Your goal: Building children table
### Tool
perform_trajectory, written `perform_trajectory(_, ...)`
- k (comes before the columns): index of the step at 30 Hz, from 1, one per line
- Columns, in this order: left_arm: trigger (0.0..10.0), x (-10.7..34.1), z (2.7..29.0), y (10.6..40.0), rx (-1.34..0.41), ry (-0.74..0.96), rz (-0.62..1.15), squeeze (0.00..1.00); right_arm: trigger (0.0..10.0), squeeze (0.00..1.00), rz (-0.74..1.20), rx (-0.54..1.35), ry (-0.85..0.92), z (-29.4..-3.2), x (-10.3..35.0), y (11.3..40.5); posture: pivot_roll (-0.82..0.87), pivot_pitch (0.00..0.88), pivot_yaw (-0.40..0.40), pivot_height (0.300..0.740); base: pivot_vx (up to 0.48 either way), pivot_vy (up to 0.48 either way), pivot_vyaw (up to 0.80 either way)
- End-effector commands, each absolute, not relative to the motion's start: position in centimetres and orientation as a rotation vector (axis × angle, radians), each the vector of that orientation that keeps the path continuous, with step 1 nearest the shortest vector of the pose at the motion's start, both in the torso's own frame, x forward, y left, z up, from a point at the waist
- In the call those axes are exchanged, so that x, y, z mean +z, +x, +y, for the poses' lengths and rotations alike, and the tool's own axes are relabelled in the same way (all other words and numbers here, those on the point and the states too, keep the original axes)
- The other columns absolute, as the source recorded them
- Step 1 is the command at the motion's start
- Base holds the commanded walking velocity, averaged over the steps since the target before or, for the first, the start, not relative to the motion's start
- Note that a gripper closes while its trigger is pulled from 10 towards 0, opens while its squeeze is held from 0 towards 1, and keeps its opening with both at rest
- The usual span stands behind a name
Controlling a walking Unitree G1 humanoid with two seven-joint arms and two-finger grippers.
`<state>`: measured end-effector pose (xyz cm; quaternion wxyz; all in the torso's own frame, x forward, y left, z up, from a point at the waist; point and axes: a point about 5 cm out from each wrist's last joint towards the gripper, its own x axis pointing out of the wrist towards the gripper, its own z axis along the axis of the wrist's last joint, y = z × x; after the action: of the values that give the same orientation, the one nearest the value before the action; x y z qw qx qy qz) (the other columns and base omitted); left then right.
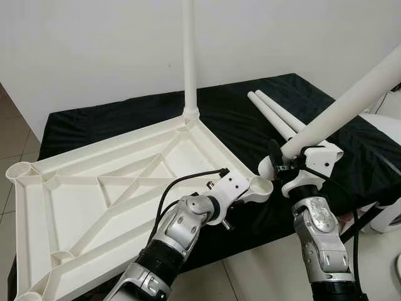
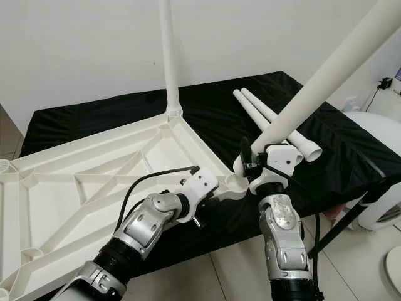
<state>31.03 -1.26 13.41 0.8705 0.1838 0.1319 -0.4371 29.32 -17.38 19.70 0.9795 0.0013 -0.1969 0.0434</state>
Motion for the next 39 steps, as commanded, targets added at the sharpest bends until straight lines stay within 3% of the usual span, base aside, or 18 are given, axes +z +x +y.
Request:
perform_trajectory(1,3.3,11.6,-0.1,31.1,-0.809,0.39,0.349,0.0,10.0,0.0,-0.413,0.082,0.009,-17.4,20.2,29.5,-0.11,0.058,0.059,0.74,0.0,0.0,0.0)
perform_trajectory(2,3.3,11.6,-0.1,31.1,-0.809,0.39,0.349,0.0,10.0,0.0,-0.413,0.082,0.009,-17.4,20.2,29.5,-0.11,0.058,0.059,0.74,0.0,0.0,0.0)
perform_trajectory(3,10.0,11.6,0.0,31.1,-0.81,0.406,0.351,0.0,10.0,0.0,-0.414,0.081,0.008,-17.4,20.2,29.5,-0.11,0.057,0.06,0.74,0.0,0.0,0.0)
perform_trajectory(13,10.0,11.1,0.4,30.5,-0.859,0.455,0.354,0.0,10.0,0.0,-0.415,0.082,0.009,-17.5,20.2,29.4,-0.11,0.055,0.063,0.74,0.0,0.0,0.0)
perform_trajectory(22,10.0,11.3,2.6,29.2,-0.965,0.504,0.286,0.0,10.0,0.0,-0.404,0.109,-0.004,-17.7,20.3,29.6,-0.11,0.053,0.065,0.74,0.0,0.0,0.0)
perform_trajectory(39,10.0,12.8,4.7,28.6,-0.899,0.443,0.184,0.0,10.0,0.0,-0.33,0.309,-0.042,-16.0,20.3,30.8,-0.12,0.056,0.039,0.74,0.0,0.0,0.0)
